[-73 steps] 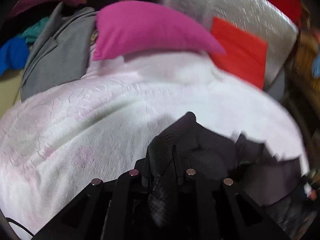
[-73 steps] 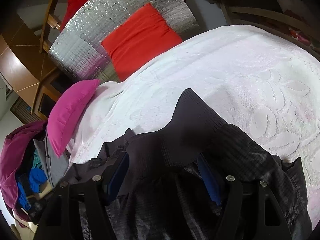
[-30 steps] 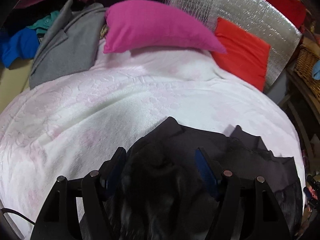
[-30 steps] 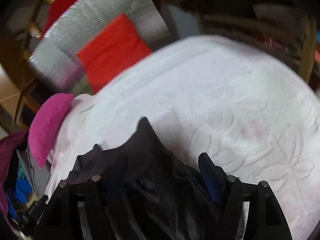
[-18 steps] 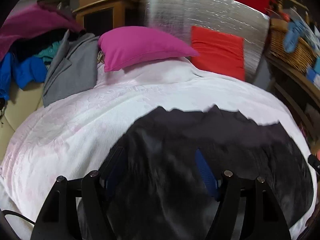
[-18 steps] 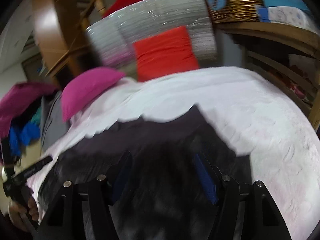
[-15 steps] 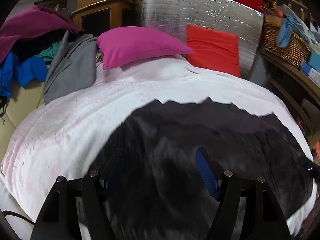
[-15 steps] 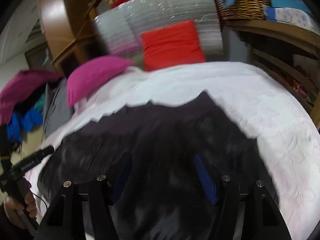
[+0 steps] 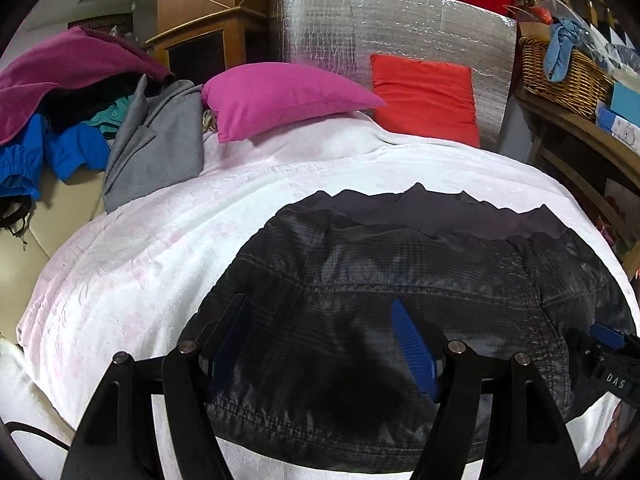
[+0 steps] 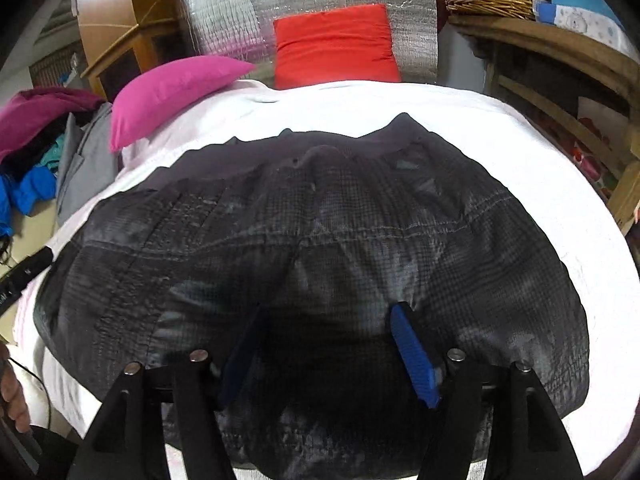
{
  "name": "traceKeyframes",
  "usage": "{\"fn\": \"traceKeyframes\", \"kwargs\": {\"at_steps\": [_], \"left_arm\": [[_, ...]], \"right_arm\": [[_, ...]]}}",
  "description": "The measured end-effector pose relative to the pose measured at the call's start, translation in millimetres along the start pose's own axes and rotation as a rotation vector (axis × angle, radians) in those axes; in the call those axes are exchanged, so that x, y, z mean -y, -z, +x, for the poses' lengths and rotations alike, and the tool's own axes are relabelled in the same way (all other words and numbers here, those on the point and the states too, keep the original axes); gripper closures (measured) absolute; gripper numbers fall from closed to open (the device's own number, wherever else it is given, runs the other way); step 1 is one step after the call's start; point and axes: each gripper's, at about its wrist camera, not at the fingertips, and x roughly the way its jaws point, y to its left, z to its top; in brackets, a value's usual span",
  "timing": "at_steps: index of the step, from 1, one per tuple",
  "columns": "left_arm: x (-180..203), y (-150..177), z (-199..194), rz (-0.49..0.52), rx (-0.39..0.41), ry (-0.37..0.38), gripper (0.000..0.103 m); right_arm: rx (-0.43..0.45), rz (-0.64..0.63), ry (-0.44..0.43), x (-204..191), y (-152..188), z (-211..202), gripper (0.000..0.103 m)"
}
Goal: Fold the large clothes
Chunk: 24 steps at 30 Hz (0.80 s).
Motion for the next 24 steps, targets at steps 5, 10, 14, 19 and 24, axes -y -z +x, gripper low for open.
{"fn": "traceKeyframes", "kwargs": {"at_steps": [5, 10, 14, 19, 24], "left_arm": [[1, 1, 3, 0.011, -0.002, -0.018, 0.03], [2, 2, 7, 0.024, -0.016, -0.039, 0.03], [3, 4, 12, 0.036, -0.031, -0.057, 0.03], [4, 5, 13, 0.054, -0.031, -0.076, 0.03], [2, 5, 13, 0.058, -0.03, -0.084, 0.03]], "right_arm": [[0.003, -0.066, 0.069, -14, 5, 4, 0.021], [0.03, -0.143, 0.142, -25, 11, 8, 0.017], [0.055, -0.137, 0.171, -24, 16, 7, 0.01], [0.091, -0.114, 0.191, -24, 22, 3, 0.008], [0.041, -0.116, 0.157, -20, 13, -1, 0.008]]}}
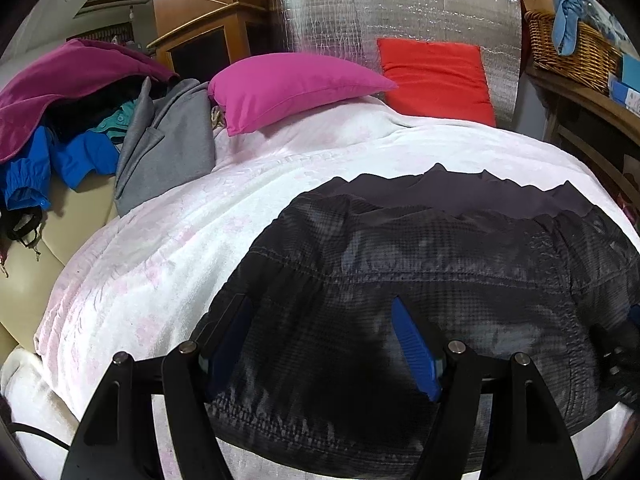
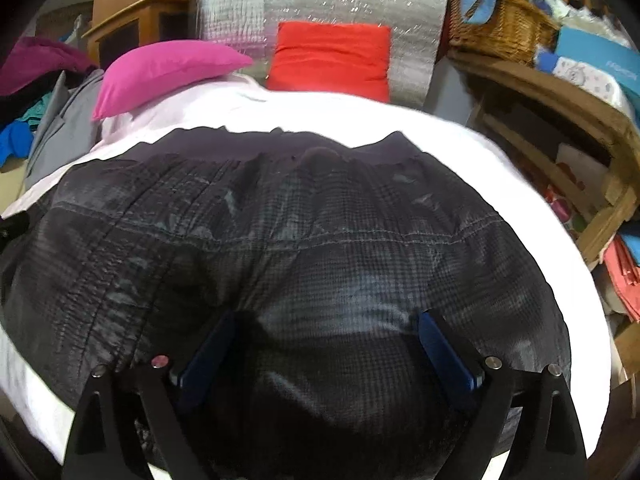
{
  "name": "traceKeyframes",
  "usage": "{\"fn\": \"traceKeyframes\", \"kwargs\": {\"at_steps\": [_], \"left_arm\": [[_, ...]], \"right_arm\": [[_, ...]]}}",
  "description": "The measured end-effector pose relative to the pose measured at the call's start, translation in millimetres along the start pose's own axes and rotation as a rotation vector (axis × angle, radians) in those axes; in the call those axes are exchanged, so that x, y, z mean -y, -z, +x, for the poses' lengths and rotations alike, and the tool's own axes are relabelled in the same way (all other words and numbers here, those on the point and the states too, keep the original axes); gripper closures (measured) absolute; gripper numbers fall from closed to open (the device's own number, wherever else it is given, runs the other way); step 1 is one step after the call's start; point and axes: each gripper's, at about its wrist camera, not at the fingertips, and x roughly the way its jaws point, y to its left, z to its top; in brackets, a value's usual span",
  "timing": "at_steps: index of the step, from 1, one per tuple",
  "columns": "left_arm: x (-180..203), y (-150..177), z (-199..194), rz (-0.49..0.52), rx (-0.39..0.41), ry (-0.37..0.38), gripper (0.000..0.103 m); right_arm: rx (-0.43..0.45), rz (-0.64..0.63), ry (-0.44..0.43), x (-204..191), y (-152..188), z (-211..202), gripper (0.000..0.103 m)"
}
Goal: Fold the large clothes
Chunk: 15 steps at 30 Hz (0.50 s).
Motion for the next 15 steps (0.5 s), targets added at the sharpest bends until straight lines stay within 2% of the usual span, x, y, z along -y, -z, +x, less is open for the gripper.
{"fn": "traceKeyframes", "kwargs": {"at_steps": [1, 3, 4, 5, 6, 7, 8, 9, 10, 12, 15], "left_arm": [[-1, 0, 0, 0.0, 0.002, -0.002, 0.03], [-2, 0, -1, 0.001, 0.006, -0.007, 0.03], [-3, 0, -1, 0.001, 0.008, -0.01, 0.03], [-4, 0, -1, 0.0, 0.009, -0.012, 0.03], [-5, 0, -1, -0.001, 0.01, -0.014, 0.03], [-6, 0, -1, -0.002, 0.01, -0.016, 0.03], [-6, 0, -1, -0.002, 0.01, -0.018, 0.03], [-7, 0, -1, -0.002, 0.01, -0.019, 0.03], [-8, 0, -1, -0.003, 0.01, -0.019, 0.03], [-8, 0, -2, -0.006, 0.012, -0.018, 0.03], [-9, 0, -3, -0.002, 0.017, -0.019, 0.03]], "right_arm": [[0.001, 0.024, -0.018, 6, -3, -4, 0.009], [0.08, 0.108, -0.06, 22, -7, -21, 0.009], [0.145, 0.132, -0.051, 31, -9, -35, 0.009], [0.173, 0.134, -0.032, 36, -11, -40, 0.01], [0.19, 0.135, -0.013, 41, -12, -43, 0.016], [0.187, 0.142, -0.007, 45, -12, -43, 0.02], [0.153, 0.163, -0.028, 52, -12, -37, 0.029], [0.113, 0.192, -0.054, 57, -12, -29, 0.032], [0.059, 0.243, -0.085, 64, -9, -19, 0.033], [0.003, 0.277, -0.094, 70, -7, -7, 0.033], [-0.01, 0.221, -0.059, 63, -8, -4, 0.033]]}}
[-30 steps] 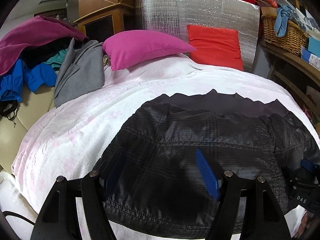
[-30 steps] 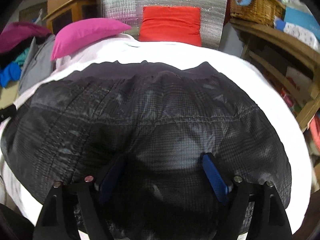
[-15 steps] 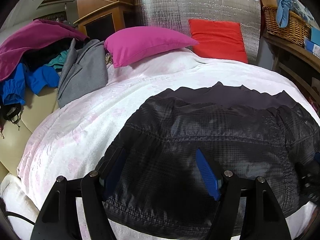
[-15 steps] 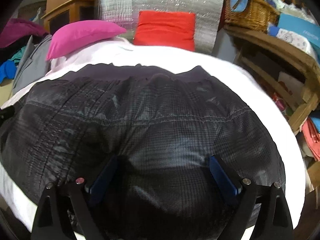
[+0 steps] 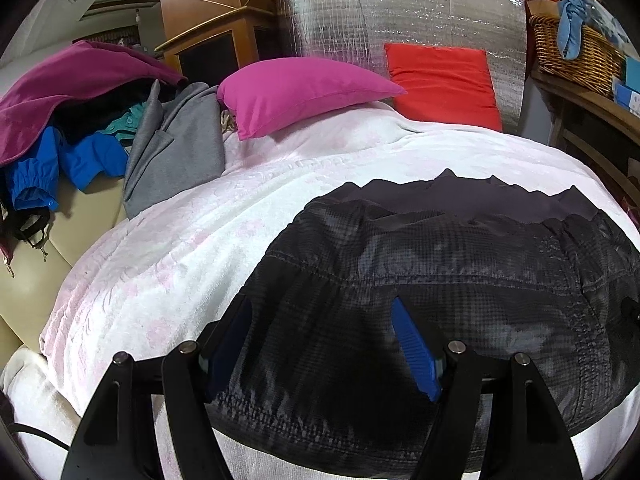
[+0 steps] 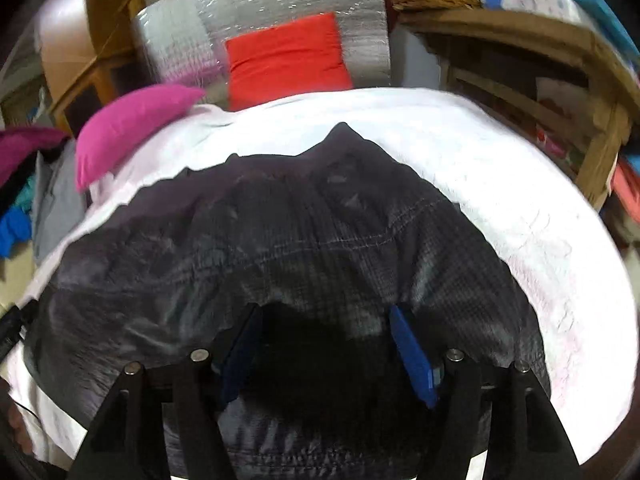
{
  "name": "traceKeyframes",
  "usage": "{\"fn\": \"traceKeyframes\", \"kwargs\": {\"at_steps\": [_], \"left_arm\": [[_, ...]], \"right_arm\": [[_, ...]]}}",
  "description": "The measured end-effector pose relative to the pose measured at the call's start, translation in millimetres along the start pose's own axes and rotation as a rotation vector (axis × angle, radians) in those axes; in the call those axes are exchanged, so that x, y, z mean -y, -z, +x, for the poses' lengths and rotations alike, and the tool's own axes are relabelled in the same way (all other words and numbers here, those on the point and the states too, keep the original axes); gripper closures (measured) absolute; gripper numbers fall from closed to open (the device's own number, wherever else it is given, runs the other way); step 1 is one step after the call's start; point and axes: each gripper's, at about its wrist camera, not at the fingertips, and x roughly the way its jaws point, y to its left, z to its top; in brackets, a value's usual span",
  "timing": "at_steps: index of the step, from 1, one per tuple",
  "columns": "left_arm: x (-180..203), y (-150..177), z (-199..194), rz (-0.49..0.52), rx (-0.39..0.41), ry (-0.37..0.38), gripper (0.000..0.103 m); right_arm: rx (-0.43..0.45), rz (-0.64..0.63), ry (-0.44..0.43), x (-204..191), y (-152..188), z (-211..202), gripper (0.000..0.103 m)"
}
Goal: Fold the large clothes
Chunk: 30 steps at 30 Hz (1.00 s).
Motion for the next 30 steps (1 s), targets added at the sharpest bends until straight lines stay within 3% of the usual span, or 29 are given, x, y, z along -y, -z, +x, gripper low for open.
{"fn": "traceKeyframes", "kwargs": {"at_steps": [3, 6, 12, 15, 19, 24, 27, 30], "left_arm": [[0, 0, -1, 0.006, 0.003, -0.003, 0.03], [-1, 1, -3, 0.013, 0.014, -0.017, 0.03], [-6, 4, -9, 0.025, 0.039, -0.044, 0.03], [-19, 6, -9, -0.007, 0.009, -0.005, 0.03], [-57, 17, -5, -0.175, -0.082, 0.097, 0.03], [-99, 50, 11, -0.457, -0.234, 0.275, 0.03], [-103, 62, 21, -0.537, -0.294, 0.352, 0.03], [-105, 63, 27, -0.591, -0.296, 0.382, 0.029]], "right_arm": [[0.006, -0.025, 0.018, -3, 6, 0, 0.033], [0.015, 0.003, -0.023, 4, 7, -10, 0.033], [0.057, 0.069, -0.158, 22, 7, -36, 0.033], [0.058, 0.094, -0.248, 31, 14, -47, 0.032], [-0.006, 0.163, -0.373, 45, 29, -54, 0.029], [-0.09, 0.281, -0.446, 65, 46, -49, 0.029], [-0.141, 0.375, -0.466, 77, 53, -38, 0.029], [-0.154, 0.504, -0.486, 93, 60, -30, 0.029]]}}
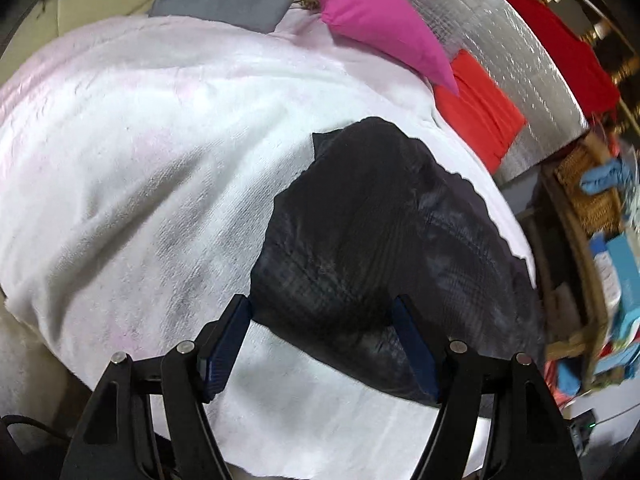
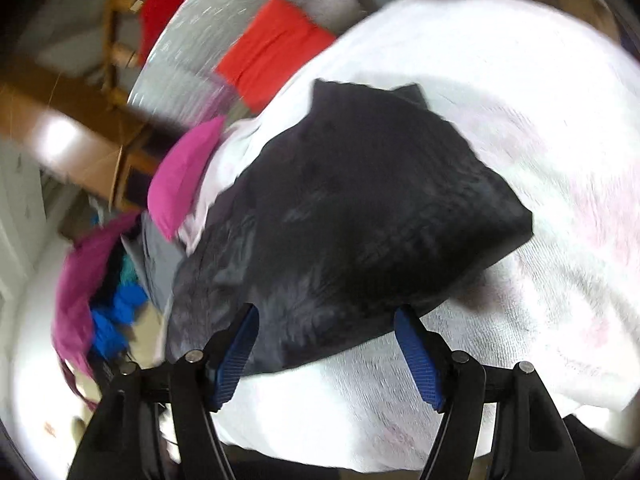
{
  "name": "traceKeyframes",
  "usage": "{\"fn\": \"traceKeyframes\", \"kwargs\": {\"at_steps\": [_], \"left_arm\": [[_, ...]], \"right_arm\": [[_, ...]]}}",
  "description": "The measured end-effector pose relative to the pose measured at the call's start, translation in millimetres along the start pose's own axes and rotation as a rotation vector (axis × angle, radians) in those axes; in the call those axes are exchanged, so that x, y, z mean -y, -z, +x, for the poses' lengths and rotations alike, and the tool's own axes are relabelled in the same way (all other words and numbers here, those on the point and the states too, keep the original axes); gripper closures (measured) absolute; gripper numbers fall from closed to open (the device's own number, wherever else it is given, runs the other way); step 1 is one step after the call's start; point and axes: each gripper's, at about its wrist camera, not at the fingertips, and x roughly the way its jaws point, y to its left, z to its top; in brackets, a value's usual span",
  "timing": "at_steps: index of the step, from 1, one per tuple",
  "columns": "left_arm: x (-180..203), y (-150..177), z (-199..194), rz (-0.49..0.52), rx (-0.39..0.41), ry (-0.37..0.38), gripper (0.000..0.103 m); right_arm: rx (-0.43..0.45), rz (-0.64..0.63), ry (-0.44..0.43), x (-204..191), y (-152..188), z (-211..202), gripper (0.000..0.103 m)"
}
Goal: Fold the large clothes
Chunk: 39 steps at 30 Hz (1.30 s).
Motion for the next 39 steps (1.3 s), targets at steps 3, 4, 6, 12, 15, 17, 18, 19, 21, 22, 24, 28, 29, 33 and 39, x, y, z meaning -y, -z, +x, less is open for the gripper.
{"fn": "traceKeyframes", "kwargs": {"at_steps": [3, 4, 6, 12, 15, 17, 18, 19, 21, 22, 24, 28, 29, 33, 39], "left_arm": [[-2, -3, 2, -0.025, 0.0, -0.001, 0.029], [-4, -4, 2, -0.036, 0.004, -0.006, 0.029], [-8, -4, 0, -0.057, 0.011, -0.014, 0.029], [2, -3, 7, -0.006, -0.035, -0.021, 0.029], [11, -1, 14, 0.006, -0.043, -0.043, 0.025], [14, -3, 15, 0.0, -0.033, -0.047, 0.025], [15, -4, 16, -0.002, -0.023, -0.052, 0.025], [15, -5, 17, 0.0, -0.007, -0.06, 0.025], [22, -9, 21, 0.025, 0.027, -0.084, 0.026], [28, -12, 25, 0.052, 0.046, -0.1, 0.028], [47, -22, 35, 0.119, 0.066, -0.125, 0.04], [61, -35, 51, 0.177, 0.09, -0.136, 0.059], [63, -37, 53, 0.175, 0.096, -0.133, 0.064], [79, -49, 64, 0.203, 0.148, -0.155, 0.079], [75, -61, 67, 0.143, 0.133, -0.151, 0.082]], "right_arm": [[0.001, 0.126, -0.02, 17, -4, 3, 0.029], [-0.001, 0.162, -0.011, 21, -4, 3, 0.029], [0.0, 0.192, -0.029, 26, -6, 0, 0.029], [-0.013, 0.26, -0.022, 39, -13, 0, 0.029], [0.008, 0.293, -0.036, 41, -19, 7, 0.028], [0.014, 0.296, -0.02, 37, -25, 17, 0.028], [0.015, 0.292, -0.013, 35, -27, 20, 0.028], [0.017, 0.283, -0.003, 32, -31, 23, 0.028], [0.028, 0.258, 0.021, 27, -39, 29, 0.029], [0.03, 0.235, 0.038, 23, -43, 32, 0.03], [0.042, 0.165, 0.092, 13, -51, 34, 0.043], [0.095, 0.033, 0.164, -11, -67, 40, 0.054], [0.105, 0.008, 0.179, -16, -72, 42, 0.056], [0.112, 0.012, 0.17, -18, -89, 53, 0.057], [0.097, 0.051, 0.144, -8, -83, 59, 0.057]]}}
